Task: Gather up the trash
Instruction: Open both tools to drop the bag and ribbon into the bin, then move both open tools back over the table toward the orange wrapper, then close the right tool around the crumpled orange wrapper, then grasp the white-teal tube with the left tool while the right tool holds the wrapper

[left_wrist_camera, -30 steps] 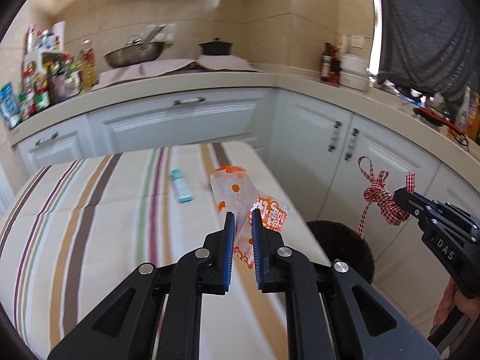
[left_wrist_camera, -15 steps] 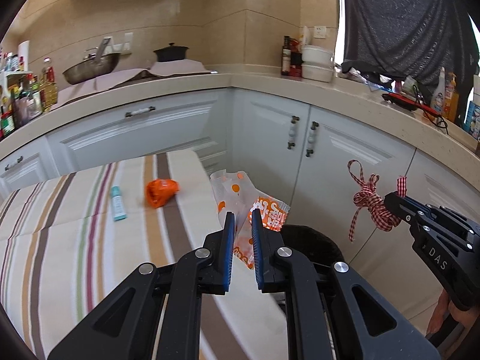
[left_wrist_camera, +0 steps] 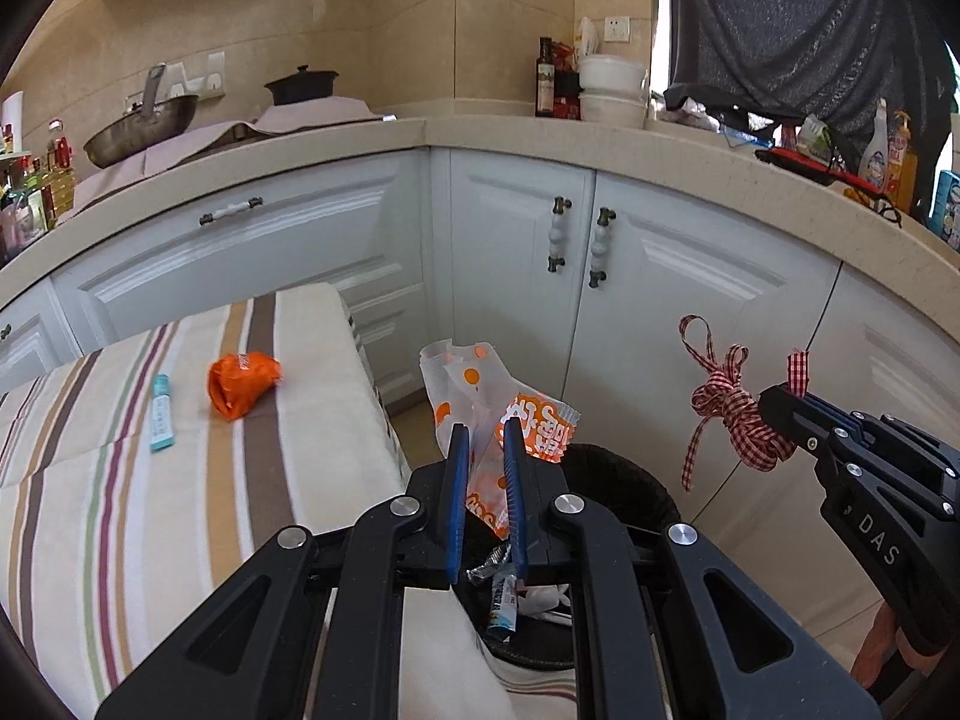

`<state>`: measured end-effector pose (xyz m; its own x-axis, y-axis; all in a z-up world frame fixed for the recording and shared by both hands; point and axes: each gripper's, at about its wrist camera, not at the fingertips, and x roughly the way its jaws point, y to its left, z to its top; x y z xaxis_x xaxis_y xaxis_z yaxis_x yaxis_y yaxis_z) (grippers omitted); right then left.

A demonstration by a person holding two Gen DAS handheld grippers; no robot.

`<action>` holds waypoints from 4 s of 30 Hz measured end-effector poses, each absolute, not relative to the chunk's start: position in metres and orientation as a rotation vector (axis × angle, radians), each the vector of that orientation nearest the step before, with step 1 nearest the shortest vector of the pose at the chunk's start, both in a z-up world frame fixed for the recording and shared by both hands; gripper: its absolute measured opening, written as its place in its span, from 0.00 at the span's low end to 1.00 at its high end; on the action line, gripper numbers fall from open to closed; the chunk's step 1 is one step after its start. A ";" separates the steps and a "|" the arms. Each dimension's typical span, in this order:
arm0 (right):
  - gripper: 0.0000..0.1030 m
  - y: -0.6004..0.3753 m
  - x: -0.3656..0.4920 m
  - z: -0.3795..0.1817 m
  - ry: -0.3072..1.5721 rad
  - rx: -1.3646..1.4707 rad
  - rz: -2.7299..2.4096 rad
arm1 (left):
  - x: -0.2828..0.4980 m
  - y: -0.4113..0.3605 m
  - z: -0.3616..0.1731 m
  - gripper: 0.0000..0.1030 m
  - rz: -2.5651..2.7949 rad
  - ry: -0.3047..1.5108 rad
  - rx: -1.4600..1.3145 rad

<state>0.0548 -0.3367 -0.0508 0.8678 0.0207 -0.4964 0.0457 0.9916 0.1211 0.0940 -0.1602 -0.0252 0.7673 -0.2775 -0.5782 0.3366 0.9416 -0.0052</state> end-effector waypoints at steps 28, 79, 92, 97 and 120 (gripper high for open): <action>0.41 -0.358 0.086 -0.084 0.575 0.202 -0.058 | 0.128 -0.182 -0.047 0.58 -0.286 0.702 0.098; 0.55 -0.111 0.189 -0.033 0.580 0.006 0.310 | 0.116 0.109 -0.024 0.72 0.264 0.630 -0.095; 0.61 -0.082 0.251 -0.067 0.739 -0.042 0.261 | 0.127 0.140 -0.035 0.75 0.301 0.670 -0.132; 0.61 -0.085 0.261 -0.075 0.783 -0.040 0.260 | 0.131 0.140 -0.037 0.75 0.293 0.681 -0.143; 0.51 -0.112 0.225 -0.062 0.688 -0.050 0.277 | 0.161 0.086 -0.043 0.76 0.171 0.729 -0.143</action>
